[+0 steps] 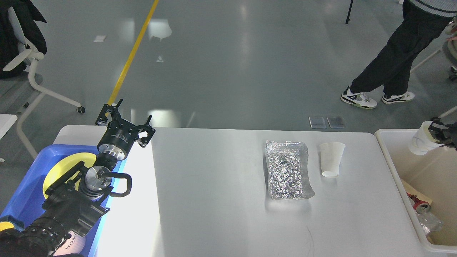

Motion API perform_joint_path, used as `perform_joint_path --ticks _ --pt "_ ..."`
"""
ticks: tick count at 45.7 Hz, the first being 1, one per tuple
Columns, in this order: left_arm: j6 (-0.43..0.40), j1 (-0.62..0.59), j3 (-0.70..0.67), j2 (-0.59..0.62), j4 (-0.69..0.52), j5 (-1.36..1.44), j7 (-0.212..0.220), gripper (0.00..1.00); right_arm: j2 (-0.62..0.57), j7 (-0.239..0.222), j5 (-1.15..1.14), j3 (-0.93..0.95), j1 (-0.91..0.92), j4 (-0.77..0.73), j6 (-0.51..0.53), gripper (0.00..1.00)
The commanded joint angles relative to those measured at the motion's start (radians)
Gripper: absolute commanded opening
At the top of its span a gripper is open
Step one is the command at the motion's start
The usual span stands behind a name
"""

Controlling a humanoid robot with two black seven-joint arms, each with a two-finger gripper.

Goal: Tidy desktop
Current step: 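Lift the white cup over the bin and release it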

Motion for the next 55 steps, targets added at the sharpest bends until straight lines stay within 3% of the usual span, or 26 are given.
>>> perform_joint_path --ticks 1,7,15,16,17,18,35,42,49,55 --pt "0.0 0.001 0.0 0.0 0.0 0.0 0.0 0.98 0.098 -0.005 0.037 0.117 -0.282 -0.206 -0.216 0.0" --pt "0.001 0.001 0.0 0.0 0.0 0.0 0.0 0.98 0.23 -0.001 0.083 0.155 -0.439 -0.411 -0.356 0.0" --pt "0.0 -0.001 0.0 0.0 0.0 0.0 0.0 0.98 0.261 -0.002 0.112 0.149 -0.497 -0.448 -0.408 0.0" --pt "0.001 -0.001 0.0 0.0 0.0 0.0 0.0 0.98 0.261 -0.002 0.114 0.148 -0.496 -0.448 -0.405 0.14" --pt "0.0 -0.001 0.0 0.0 0.0 0.0 0.0 0.98 0.262 -0.001 0.112 0.143 -0.497 -0.448 -0.407 0.62" --pt "0.0 -0.001 0.0 0.0 0.0 0.0 0.0 0.98 0.261 -0.004 0.112 0.139 -0.497 -0.448 -0.404 1.0" --pt "0.0 -0.001 0.002 -0.003 0.0 0.0 0.0 0.98 0.252 -0.007 0.114 0.148 -0.483 -0.459 -0.442 1.0" --pt "0.0 -0.001 0.002 -0.003 0.0 0.0 0.0 0.98 0.249 -0.008 0.114 0.148 -0.387 -0.45 -0.417 1.0" --pt "0.0 -0.001 0.002 -0.003 0.0 0.0 0.0 0.98 0.229 -0.008 0.112 0.139 -0.154 -0.435 -0.301 1.0" --pt "-0.002 -0.001 0.002 -0.003 0.0 0.0 0.0 0.98 0.233 -0.007 0.1 0.09 0.064 -0.378 -0.105 1.0"
